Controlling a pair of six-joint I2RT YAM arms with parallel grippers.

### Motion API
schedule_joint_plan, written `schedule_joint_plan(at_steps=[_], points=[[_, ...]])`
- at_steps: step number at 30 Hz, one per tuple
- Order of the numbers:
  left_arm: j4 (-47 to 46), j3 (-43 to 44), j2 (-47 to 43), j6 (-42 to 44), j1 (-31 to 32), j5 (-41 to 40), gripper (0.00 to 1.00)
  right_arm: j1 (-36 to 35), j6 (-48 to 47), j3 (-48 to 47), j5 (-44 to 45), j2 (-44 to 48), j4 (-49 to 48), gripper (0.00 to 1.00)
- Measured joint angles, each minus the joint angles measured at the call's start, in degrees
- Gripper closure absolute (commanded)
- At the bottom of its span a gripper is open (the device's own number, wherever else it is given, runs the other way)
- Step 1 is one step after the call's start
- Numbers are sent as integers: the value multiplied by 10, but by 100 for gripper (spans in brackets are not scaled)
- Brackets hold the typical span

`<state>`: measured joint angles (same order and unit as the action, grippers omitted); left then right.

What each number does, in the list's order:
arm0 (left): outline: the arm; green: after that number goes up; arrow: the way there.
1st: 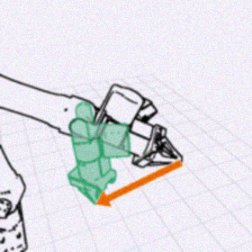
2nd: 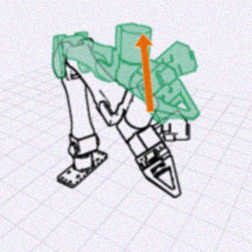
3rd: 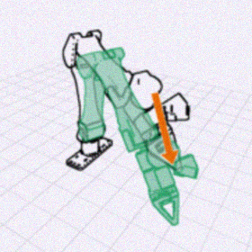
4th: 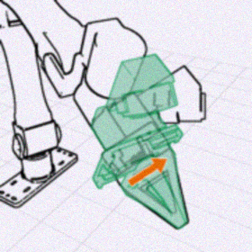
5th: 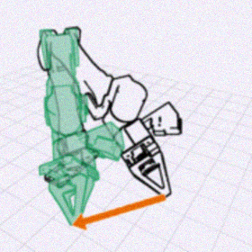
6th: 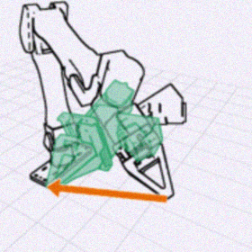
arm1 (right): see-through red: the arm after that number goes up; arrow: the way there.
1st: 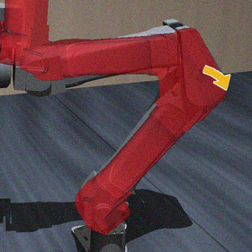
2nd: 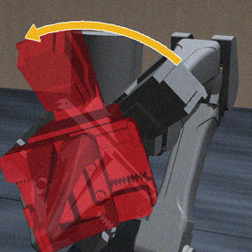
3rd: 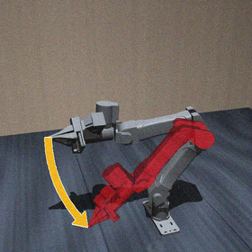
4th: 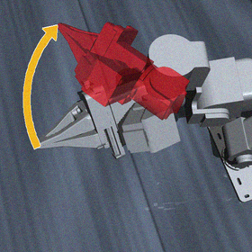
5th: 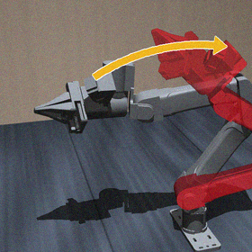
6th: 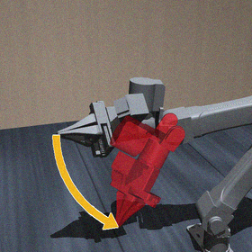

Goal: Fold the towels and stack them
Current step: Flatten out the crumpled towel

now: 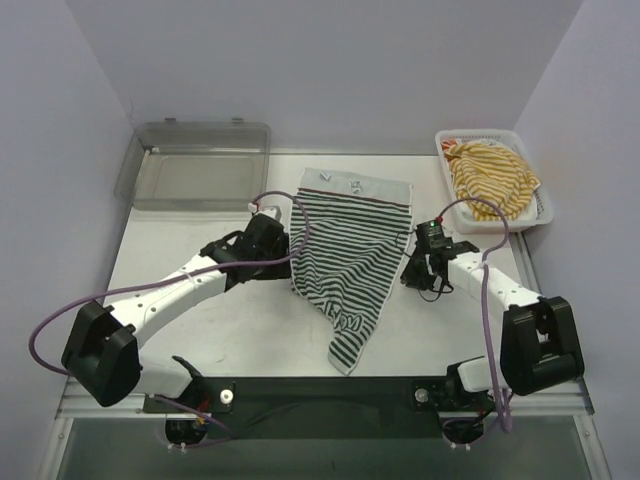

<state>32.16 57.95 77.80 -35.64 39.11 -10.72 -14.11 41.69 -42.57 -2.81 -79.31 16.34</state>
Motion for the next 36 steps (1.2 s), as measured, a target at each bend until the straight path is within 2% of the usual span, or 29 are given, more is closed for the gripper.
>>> schedule_joint_plan(at_steps=[1, 6, 11, 14, 15, 19, 20, 23, 28, 32, 36], points=[[-11, -16, 0, -7, 0, 4, 37, -13, -1, -3, 0, 4, 0, 82], [-96, -96, 22, -42, 0, 12, 37, -82, 2, -7, -6, 2, -3, 80], [-182, -99, 99, -61, -1, 13, 43, -108, 18, -7, -12, -33, -21, 80], [-215, -90, 143, -68, -1, 12, 57, -111, 23, -7, -15, -56, -30, 80], [-226, -87, 157, -70, -1, 11, 70, -111, 24, -7, -16, -63, -32, 80], [-241, -78, 176, -72, -1, 9, 99, -111, 29, -8, -17, -78, -41, 80], [-240, -77, 176, -72, -1, 9, 100, -110, 30, -8, -17, -78, -43, 80], [-215, -61, 172, -57, -1, 9, 100, -97, 32, -8, -26, -83, -46, 81], [-90, 10, 137, -12, -1, 25, 100, -35, 27, -18, -49, -96, -53, 81], [10, 56, 75, 19, -1, 66, 97, 13, 5, -31, -35, -104, -47, 81], [97, 79, 28, 42, -1, 105, 93, 28, -18, -50, -4, -106, -25, 81]])
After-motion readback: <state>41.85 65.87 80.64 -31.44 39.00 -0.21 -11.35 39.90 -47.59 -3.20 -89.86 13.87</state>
